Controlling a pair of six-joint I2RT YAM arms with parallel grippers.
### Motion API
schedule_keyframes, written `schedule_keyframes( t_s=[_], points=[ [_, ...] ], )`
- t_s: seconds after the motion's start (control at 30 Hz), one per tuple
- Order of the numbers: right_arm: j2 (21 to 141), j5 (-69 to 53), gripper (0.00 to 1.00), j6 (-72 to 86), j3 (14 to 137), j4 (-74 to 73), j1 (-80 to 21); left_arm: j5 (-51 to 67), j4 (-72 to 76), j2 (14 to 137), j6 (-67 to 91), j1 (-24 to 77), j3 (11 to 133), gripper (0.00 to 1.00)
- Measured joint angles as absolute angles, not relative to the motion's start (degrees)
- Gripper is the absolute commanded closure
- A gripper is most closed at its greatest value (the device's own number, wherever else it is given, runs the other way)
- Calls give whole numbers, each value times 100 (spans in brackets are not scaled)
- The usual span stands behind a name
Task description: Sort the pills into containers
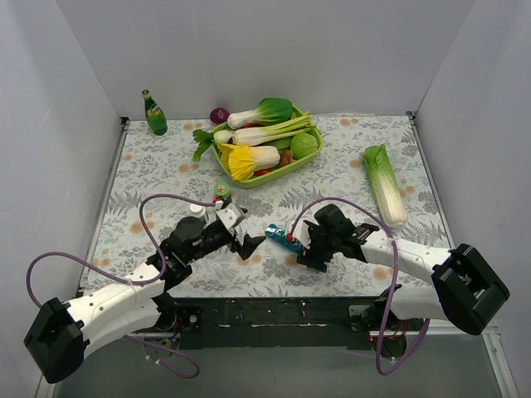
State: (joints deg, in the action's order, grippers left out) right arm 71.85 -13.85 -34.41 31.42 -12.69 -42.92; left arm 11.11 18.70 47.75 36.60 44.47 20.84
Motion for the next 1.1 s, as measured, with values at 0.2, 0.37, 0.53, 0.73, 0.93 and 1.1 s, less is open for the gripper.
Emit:
schedule_keyframes(
  t_s=[0.2, 0.37, 0.53, 0.73, 0.93, 1.1],
  points=[
    [7183, -1166, 47, -3485, 3131, -1179, -4329, 1922, 1671, 4873, 1997, 4442, 1879, 2],
    [7181, -1168, 55, -3586, 3129, -1177, -4329, 2556, 1439, 5752, 967, 4442, 1922, 2],
    [7122, -1330, 60, -3839, 3094, -1177, -4327, 3068, 1308, 6698, 445, 4442, 2088, 2],
    [7081, -1559, 61, -4080, 3046, -1160, -4329, 3374, 1614, 7511, 316, 4523, 2399, 3],
    [7081, -1730, 61, -4211, 3015, -1142, -4331, 3361, 1986, 8289, 336, 4547, 2783, 8],
    [7081, -1789, 61, -4228, 3011, -1142, -4331, 3343, 2126, 8643, 506, 4552, 3050, 13]
  ],
)
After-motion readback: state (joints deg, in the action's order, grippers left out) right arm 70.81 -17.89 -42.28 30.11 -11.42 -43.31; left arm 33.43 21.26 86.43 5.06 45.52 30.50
